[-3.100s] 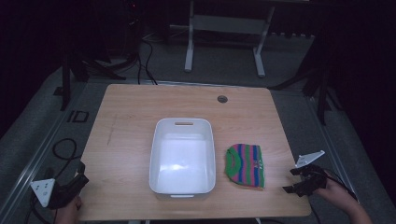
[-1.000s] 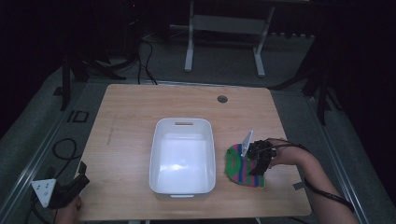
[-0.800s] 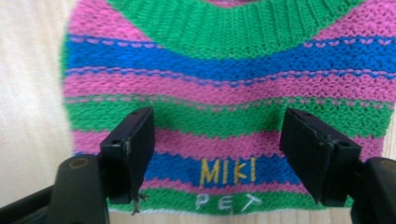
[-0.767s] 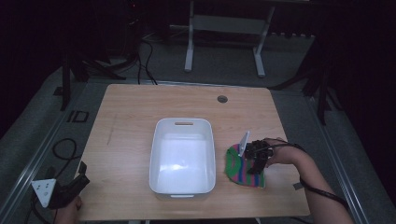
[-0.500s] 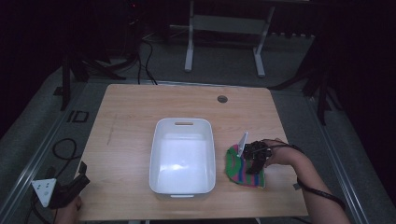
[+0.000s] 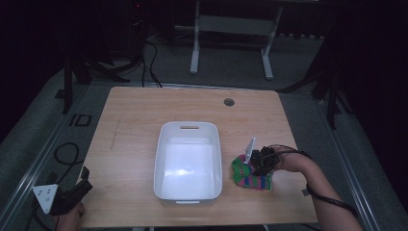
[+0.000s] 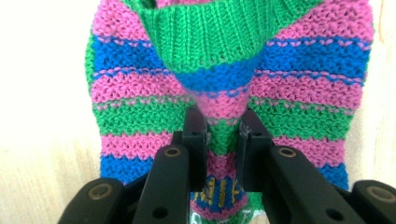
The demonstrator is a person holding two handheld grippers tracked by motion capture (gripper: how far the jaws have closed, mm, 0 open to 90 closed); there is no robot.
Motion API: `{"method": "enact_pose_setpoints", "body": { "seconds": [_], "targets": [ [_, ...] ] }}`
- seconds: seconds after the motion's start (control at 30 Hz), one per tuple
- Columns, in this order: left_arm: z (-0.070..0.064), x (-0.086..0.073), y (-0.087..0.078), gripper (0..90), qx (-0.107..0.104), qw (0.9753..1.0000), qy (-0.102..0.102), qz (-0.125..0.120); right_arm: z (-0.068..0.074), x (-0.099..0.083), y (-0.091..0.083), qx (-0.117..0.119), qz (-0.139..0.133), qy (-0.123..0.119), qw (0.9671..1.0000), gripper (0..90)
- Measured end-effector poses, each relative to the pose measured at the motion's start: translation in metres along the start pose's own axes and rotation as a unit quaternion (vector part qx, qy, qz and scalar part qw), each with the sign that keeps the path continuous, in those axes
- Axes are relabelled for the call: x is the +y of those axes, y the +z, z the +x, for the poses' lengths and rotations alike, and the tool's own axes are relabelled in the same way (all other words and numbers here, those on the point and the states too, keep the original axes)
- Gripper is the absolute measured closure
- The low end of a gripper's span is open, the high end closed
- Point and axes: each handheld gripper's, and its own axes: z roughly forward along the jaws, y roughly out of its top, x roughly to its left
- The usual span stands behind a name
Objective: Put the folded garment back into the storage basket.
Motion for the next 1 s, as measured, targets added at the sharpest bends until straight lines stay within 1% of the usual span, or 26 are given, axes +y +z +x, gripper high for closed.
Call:
{"method": "enact_pose_setpoints", "body": {
  "seconds": [0.03,0.1,0.23,0.37,0.4,0.43,0.47,0.57,0.73,0.83,0.97,1.0],
  "targets": [
    [0.000,0.000,0.000,2.3,0.000,1.0000,0.000,0.000,0.000,0.000,-0.003,0.000,-0.001,0.001,1.0000,77.2],
    [0.000,0.000,0.000,2.3,0.000,1.0000,0.000,0.000,-0.001,-0.001,-0.010,0.002,-0.016,0.004,0.9999,77.2],
    [0.000,0.000,0.000,2.3,-0.001,1.0000,0.000,0.000,0.001,-0.002,-0.024,0.007,-0.036,0.000,0.9993,77.2],
    [0.000,0.000,0.000,2.3,-0.001,1.0000,-0.001,0.000,0.004,-0.002,-0.038,0.004,-0.047,-0.004,0.9989,77.3],
    [0.000,0.000,0.000,2.4,-0.001,1.0000,-0.001,0.000,0.004,-0.002,-0.038,0.004,-0.047,-0.004,0.9989,77.3],
    [0.000,0.000,0.000,2.4,-0.001,1.0000,-0.001,0.000,0.005,-0.002,-0.042,0.001,-0.048,-0.005,0.9988,77.2],
    [0.000,0.000,0.000,2.3,-0.001,1.0000,0.000,0.000,0.007,-0.002,-0.050,-0.001,-0.052,-0.005,0.9986,77.3],
    [0.000,0.000,0.000,2.3,0.000,1.0000,0.002,-0.001,0.009,0.000,-0.061,-0.009,-0.056,-0.008,0.9983,77.2],
    [0.000,0.000,0.000,2.3,0.000,1.0000,0.002,0.000,0.012,0.002,-0.081,-0.015,-0.080,-0.012,0.9966,77.2],
    [0.000,0.000,0.000,2.3,0.001,1.0000,0.002,-0.001,0.015,0.003,-0.094,-0.018,-0.087,-0.013,0.9960,77.2],
    [0.000,0.000,0.000,2.3,0.000,1.0000,0.002,-0.001,0.019,0.008,-0.110,-0.024,-0.088,-0.020,0.9957,77.2],
    [0.000,0.000,0.000,2.3,0.000,1.0000,0.002,-0.001,0.019,0.008,-0.110,-0.024,-0.088,-0.020,0.9957,77.2]
  ]
}}
